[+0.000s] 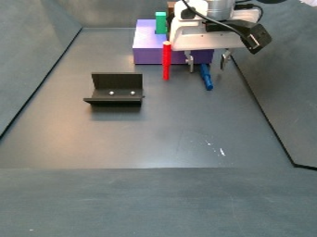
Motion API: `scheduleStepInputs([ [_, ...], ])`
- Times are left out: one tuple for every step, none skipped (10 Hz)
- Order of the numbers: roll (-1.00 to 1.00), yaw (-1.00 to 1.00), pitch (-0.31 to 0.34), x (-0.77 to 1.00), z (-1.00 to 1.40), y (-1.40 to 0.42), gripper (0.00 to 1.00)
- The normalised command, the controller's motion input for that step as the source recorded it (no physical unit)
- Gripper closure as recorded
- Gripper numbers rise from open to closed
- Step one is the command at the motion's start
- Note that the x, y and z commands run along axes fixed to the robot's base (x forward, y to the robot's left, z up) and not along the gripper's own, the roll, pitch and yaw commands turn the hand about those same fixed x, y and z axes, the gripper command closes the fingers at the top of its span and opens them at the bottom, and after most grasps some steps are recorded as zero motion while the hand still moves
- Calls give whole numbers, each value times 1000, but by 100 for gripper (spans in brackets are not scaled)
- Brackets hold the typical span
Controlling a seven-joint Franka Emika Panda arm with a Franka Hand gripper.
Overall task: Pick up the blue object. Move up. Place the blue object on the fixture. Regrasp the blue object. Move to above the board. Insert the blue object.
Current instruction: Pick up the blue object.
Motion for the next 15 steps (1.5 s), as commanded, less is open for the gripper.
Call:
scheduleStepInputs([
  [137,11,0,0,-243,23,0],
  [103,0,0,0,-97,0,0],
  [103,0,0,0,-20,14,0],
  [0,0,0,0,0,0,0],
  [0,0,0,0,0,0,100],
  [0,0,0,0,0,0,100],
  [0,0,0,0,0,0,100],
  [0,0,0,0,0,0,100],
  [0,0,0,0,0,0,100],
  [0,0,0,0,0,0,100],
  [0,0,0,0,0,0,100],
  [0,0,0,0,0,0,100],
  [0,0,0,0,0,0,100],
  [0,0,0,0,0,0,100],
  [0,0,0,0,0,0,100],
])
